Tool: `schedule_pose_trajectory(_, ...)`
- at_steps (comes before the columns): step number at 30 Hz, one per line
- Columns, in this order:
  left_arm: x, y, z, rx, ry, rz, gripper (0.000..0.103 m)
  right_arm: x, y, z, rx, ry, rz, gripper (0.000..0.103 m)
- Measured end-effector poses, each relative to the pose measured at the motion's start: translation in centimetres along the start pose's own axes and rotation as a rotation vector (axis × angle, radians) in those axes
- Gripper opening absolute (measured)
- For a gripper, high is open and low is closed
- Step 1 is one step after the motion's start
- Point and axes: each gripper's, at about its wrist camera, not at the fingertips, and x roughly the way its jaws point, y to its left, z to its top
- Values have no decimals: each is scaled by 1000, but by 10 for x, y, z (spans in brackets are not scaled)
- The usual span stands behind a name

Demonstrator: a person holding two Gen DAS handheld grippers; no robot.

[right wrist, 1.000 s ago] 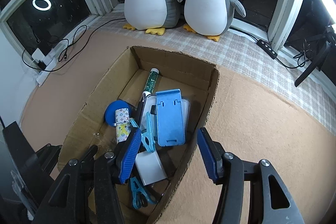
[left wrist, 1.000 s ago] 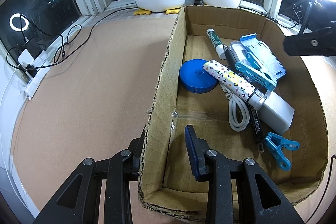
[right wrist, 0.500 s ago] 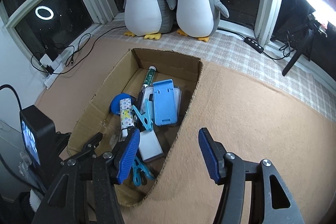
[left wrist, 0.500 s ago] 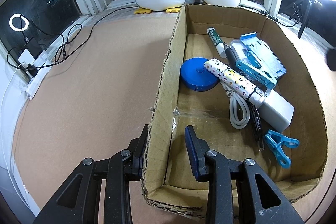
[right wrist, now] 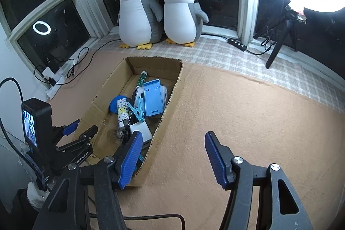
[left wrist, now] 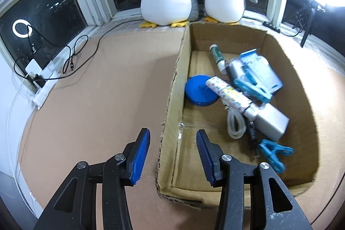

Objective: Organize rigid objects

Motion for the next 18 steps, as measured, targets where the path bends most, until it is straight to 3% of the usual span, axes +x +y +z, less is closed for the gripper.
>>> schedule_pose_trajectory(13,-66,-18,7,37,-95,-61,53,-48,-6,-15,24,-76,-2,60)
schedule_pose_trajectory(16,-81,-20,9,40,-126,-71,65,-59,-5,-17,28,-100,3,65)
schedule_pose_trajectory(18,-93,-21,10,44,-149,-76,67,-63,-4,-19,25,-114,-2,69)
